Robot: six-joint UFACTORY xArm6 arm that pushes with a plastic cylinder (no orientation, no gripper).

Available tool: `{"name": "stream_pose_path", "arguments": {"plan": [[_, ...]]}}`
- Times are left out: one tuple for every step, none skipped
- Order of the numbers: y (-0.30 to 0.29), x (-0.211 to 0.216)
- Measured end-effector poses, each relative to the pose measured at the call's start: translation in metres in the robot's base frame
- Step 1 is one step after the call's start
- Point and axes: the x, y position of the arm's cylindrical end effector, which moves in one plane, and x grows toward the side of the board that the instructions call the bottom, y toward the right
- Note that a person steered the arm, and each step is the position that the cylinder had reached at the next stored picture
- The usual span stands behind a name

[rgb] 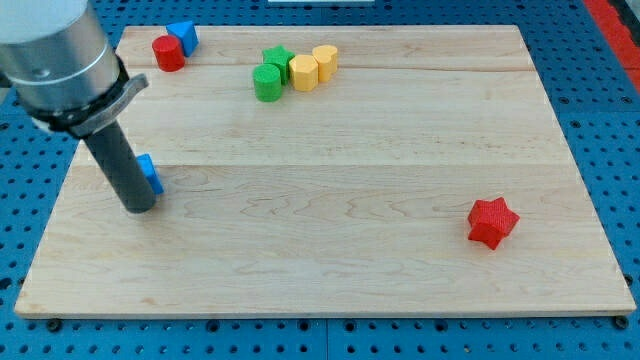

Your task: Place the blue cube below the red circle

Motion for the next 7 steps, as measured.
{"name": "stream_pose_path", "arguments": {"plan": [[-0.039,-0.012],[-0.019,-0.038],[0.008,-0.069],[0.053,-0.075],[0.090,-0.077],[0.030,-0.096],[0.001,-0.119]]}}
